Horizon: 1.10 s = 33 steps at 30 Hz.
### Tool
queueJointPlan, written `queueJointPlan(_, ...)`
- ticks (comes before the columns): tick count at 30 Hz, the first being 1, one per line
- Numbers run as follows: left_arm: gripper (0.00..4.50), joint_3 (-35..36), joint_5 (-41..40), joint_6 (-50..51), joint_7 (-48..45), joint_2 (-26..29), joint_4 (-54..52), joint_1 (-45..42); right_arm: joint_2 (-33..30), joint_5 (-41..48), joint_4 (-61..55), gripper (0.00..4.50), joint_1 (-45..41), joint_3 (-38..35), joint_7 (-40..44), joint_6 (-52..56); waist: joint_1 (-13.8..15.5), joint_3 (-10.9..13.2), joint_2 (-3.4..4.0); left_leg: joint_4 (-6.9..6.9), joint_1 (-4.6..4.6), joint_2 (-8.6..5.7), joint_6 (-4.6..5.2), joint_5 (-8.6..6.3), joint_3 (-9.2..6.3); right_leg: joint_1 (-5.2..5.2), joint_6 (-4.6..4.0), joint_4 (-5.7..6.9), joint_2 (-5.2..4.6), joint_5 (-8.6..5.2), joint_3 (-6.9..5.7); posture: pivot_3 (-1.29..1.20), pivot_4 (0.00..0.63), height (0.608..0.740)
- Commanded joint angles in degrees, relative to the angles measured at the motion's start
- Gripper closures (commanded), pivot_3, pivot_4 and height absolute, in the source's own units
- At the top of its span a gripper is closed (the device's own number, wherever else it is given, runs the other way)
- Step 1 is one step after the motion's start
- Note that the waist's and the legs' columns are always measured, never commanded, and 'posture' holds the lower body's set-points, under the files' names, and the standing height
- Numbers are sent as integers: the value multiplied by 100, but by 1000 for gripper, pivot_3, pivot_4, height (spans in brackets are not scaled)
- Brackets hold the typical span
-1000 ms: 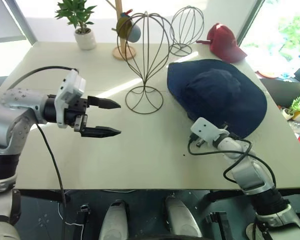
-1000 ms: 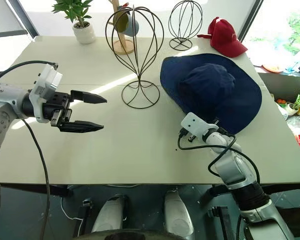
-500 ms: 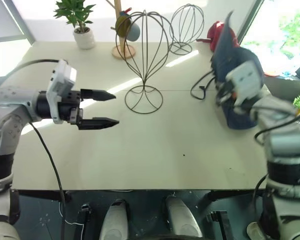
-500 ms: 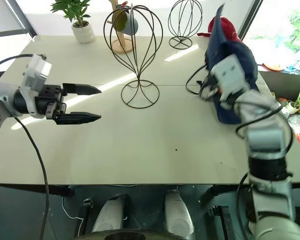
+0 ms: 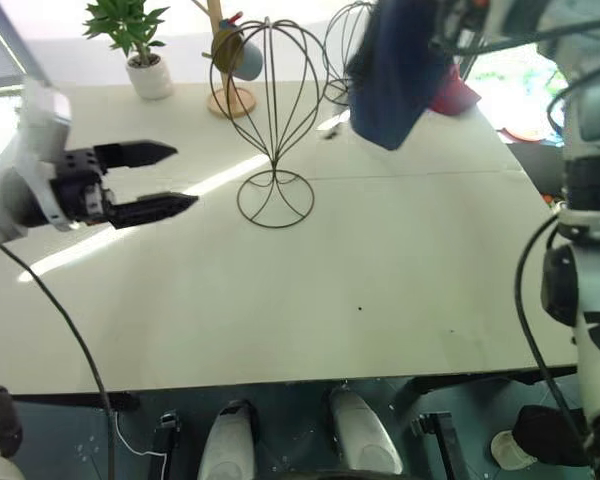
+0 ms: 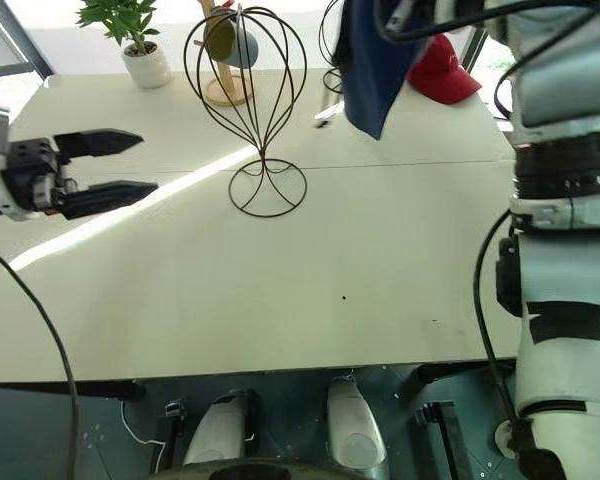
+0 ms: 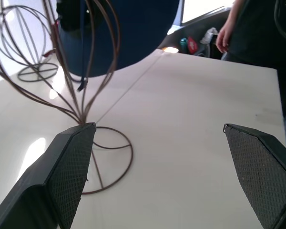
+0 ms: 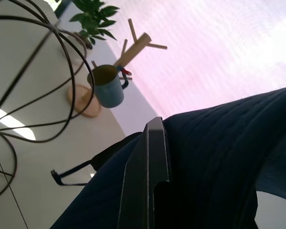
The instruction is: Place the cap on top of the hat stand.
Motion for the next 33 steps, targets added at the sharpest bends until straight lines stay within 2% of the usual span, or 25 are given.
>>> queueJointPlan(1, 0, 476, -47, -41, 74, 219, -21, 150, 154, -342, 667, 4481, -719, 175, 14, -1094, -12, 3, 3, 1, 0, 0, 0, 0, 1, 0, 1, 0, -1, 1, 0, 0, 150, 740)
queueJointPlan(7, 0, 710, -136, -41, 201, 261, -110, 348, 320, -1010, 1598, 4481, -1231, 613, -192, -2967, -25, 7, 6, -7, -1, 0, 0, 0, 2, -6, 1, 0, -2, 1, -1, 0, 150, 740)
queueJointPlan(11, 0, 920, -136, -29, 274, 324, -120, 551, 232, -1657, 1302, 4481, -1151, 916, -601, -4586, -44, 9, 9, -10, -1, 0, 0, 0, 3, -9, 1, 0, -2, 1, -1, 0, 150, 740)
queueJointPlan(18, 0, 1028, -102, -96, 248, 452, 44, 617, -138, -2101, 675, 4481, -336, 847, -1095, -5981, -24, 8, 7, -9, -1, 0, -1, 0, 2, -10, 1, 7, -2, 2, 0, 0, 150, 740)
queueJointPlan(20, 0, 1024, -70, -130, 218, 521, 152, 573, -416, -2311, 505, 4481, 23, 803, -1273, -6385, -10, 9, 8, -5, -1, 0, -1, 1, 2, -8, 0, 7, -2, 1, 0, 0, 150, 740)
queueJointPlan(26, 0, 938, -40, -240, 168, 648, 363, 469, -938, -2763, 512, 4481, 532, 751, -1625, -6619, -10, 9, 8, -1, 0, -2, -1, 1, 3, -7, -19, 7, -4, -9, 1, 0, 150, 740)
queueJointPlan(33, 0, 790, -17, -297, 72, 744, 501, 316, -1129, -2270, 74, 4481, 1417, 488, -1485, -6039, -12, 9, 7, -1, 5, 0, -1, 1, 2, -3, -17, 12, -1, -8, 1, 0, 150, 740)
